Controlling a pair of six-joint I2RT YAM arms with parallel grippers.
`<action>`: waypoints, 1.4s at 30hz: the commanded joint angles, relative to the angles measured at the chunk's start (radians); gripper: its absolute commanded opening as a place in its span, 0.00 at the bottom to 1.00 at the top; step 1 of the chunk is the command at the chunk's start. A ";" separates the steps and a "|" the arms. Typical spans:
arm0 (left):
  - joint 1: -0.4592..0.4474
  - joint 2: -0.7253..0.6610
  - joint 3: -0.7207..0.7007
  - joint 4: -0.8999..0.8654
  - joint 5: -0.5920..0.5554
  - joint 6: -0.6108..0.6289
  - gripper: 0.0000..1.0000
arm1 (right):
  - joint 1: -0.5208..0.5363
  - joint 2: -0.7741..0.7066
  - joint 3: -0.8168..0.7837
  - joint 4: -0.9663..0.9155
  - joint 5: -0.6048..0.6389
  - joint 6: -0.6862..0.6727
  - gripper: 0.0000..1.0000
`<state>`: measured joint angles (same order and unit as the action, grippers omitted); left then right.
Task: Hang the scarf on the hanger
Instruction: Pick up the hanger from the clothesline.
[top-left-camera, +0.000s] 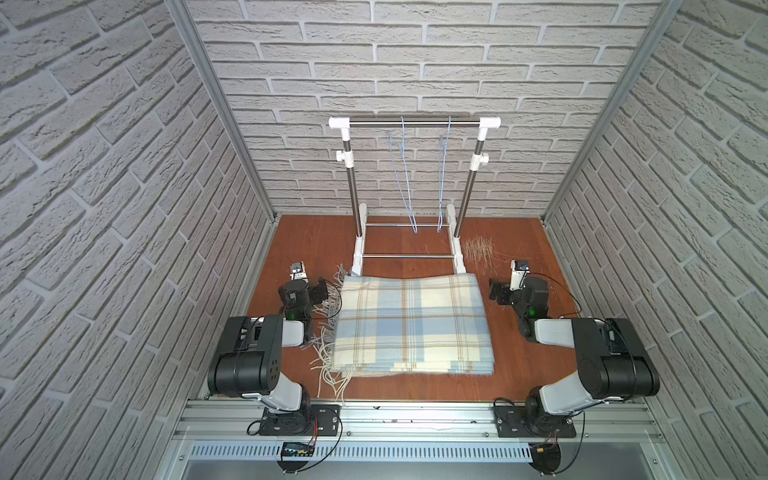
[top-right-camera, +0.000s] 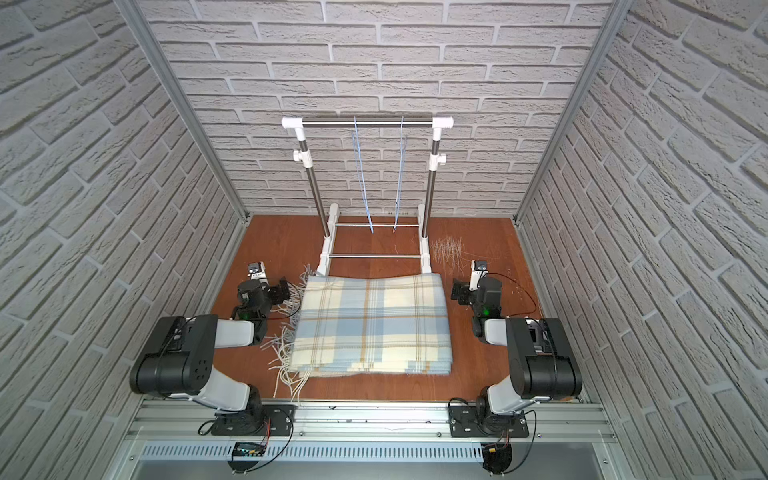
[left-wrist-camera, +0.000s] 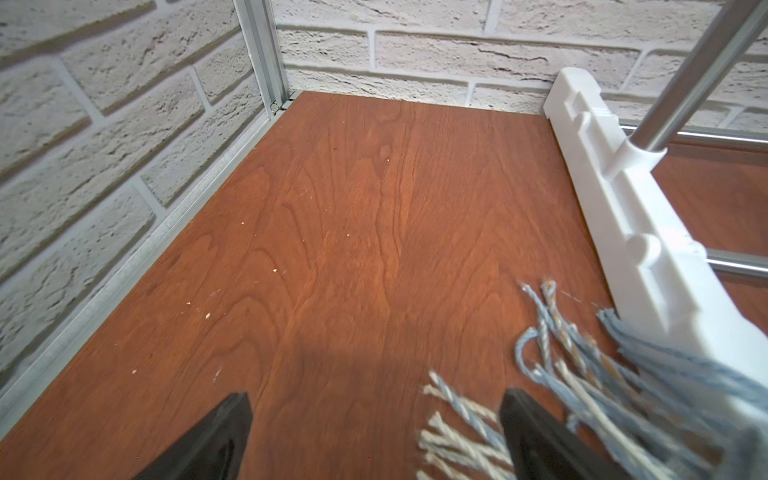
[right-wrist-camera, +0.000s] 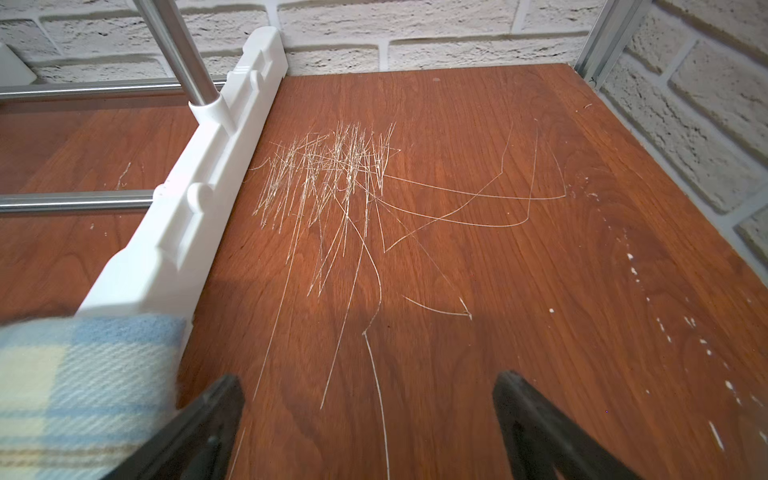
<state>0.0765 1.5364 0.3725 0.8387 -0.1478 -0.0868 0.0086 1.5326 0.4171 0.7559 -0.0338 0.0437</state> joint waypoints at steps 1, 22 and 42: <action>-0.004 0.009 0.014 0.040 -0.002 0.007 0.98 | 0.008 0.001 0.017 0.036 -0.003 -0.013 0.99; 0.008 0.010 0.017 0.037 0.021 0.003 0.98 | 0.007 0.000 0.017 0.036 -0.003 -0.012 0.99; -0.251 -0.474 0.519 -0.884 -0.030 -0.073 0.98 | 0.056 -0.170 0.629 -1.145 0.221 0.446 0.98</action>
<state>-0.1043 1.0702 0.7776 0.1246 -0.1482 -0.1062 0.0566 1.4292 1.0321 -0.1776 0.1215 0.2848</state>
